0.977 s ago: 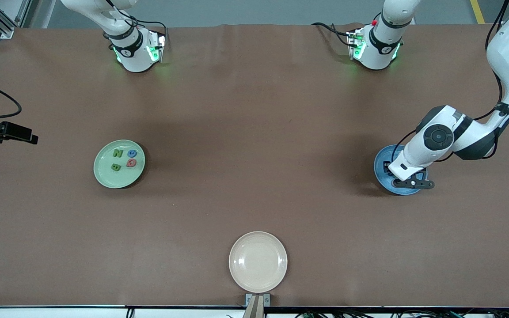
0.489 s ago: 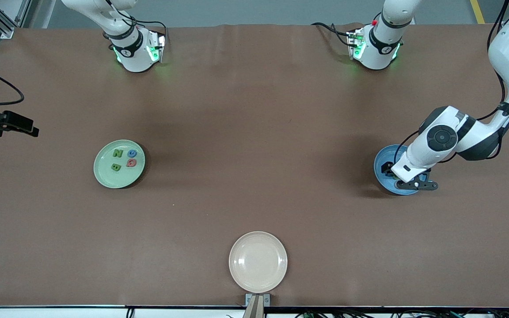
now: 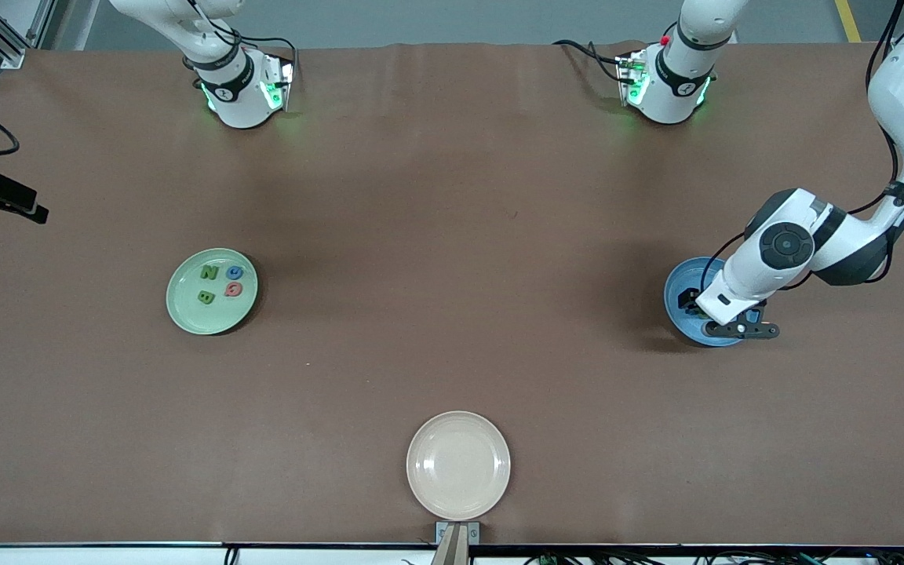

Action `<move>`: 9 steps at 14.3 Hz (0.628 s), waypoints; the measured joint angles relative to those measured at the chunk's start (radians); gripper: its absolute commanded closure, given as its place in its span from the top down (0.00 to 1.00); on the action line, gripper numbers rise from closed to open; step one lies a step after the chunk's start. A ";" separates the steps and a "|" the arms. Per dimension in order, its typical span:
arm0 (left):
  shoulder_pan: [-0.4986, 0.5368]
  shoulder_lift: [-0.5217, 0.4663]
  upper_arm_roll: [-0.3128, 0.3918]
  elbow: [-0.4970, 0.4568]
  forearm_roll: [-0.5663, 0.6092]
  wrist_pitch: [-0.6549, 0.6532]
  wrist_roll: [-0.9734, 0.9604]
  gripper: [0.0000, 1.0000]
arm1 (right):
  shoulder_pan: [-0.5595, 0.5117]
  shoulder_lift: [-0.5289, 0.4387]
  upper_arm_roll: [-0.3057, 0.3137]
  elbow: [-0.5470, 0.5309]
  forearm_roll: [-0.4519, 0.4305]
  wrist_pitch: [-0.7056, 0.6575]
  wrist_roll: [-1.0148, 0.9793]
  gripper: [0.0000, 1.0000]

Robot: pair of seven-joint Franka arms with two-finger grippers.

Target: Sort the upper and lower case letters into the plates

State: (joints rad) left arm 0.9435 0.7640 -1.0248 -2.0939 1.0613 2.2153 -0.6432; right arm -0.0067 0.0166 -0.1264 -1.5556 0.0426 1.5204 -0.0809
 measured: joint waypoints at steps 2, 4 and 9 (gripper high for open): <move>0.000 0.000 0.000 0.001 -0.002 0.000 0.000 1.00 | 0.000 -0.021 0.000 -0.001 0.000 -0.011 0.000 1.00; 0.000 0.000 0.000 0.004 -0.004 0.000 0.000 1.00 | -0.003 -0.049 0.000 -0.001 -0.001 -0.034 0.000 1.00; 0.001 -0.008 0.000 0.016 -0.072 0.000 0.049 1.00 | -0.021 -0.109 0.002 -0.001 -0.001 -0.093 0.000 1.00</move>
State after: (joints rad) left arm 0.9441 0.7564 -1.0249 -2.0778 0.9889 2.2153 -0.5940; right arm -0.0280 -0.0928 -0.1243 -1.5565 0.0416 1.4272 -0.0810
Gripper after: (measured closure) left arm 0.000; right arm 0.000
